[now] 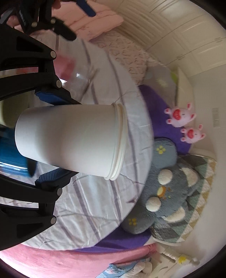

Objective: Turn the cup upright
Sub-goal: 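Grasp the white paper cup with the right gripper and lift it, then lower the cup onto the quilt and open the right gripper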

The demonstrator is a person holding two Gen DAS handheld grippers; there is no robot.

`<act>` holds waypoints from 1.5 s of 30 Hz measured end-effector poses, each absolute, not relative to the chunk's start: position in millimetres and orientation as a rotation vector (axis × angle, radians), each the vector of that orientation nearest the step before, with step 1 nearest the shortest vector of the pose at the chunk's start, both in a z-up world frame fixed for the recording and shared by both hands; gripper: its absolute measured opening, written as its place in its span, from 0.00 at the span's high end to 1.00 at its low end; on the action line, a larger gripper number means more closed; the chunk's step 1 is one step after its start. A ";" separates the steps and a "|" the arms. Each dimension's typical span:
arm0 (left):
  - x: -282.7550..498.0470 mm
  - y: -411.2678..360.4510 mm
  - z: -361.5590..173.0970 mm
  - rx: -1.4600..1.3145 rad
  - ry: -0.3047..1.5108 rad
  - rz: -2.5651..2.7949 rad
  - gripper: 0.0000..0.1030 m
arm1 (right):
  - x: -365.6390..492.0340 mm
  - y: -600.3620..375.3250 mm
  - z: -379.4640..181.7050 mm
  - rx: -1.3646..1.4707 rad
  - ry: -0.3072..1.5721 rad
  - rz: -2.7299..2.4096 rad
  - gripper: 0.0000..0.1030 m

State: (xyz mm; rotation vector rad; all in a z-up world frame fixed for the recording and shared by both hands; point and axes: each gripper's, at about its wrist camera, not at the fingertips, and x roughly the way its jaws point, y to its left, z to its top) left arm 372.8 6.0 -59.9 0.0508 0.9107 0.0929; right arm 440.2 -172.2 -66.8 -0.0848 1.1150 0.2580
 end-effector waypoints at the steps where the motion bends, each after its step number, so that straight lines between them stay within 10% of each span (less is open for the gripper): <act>1: 365.6 6.8 -55.4 0.049 0.902 0.092 0.00 | 431.6 -172.5 -58.6 -0.076 1.099 0.260 0.38; 17: 199.9 18.8 -71.4 0.077 0.883 0.035 0.00 | 197.7 -194.6 -79.4 0.274 1.028 0.218 0.38; 29: 131.9 29.9 -94.4 0.102 0.891 0.075 0.00 | 181.7 -149.8 -142.9 0.295 1.089 0.206 0.36; 31: 125.2 28.5 -92.8 0.107 0.883 0.074 0.00 | 179.8 -147.6 -146.5 0.310 1.084 0.203 0.22; 45: 81.8 0.1 -67.7 0.123 0.813 0.022 0.00 | 91.4 -194.3 -97.5 0.320 0.836 0.104 0.16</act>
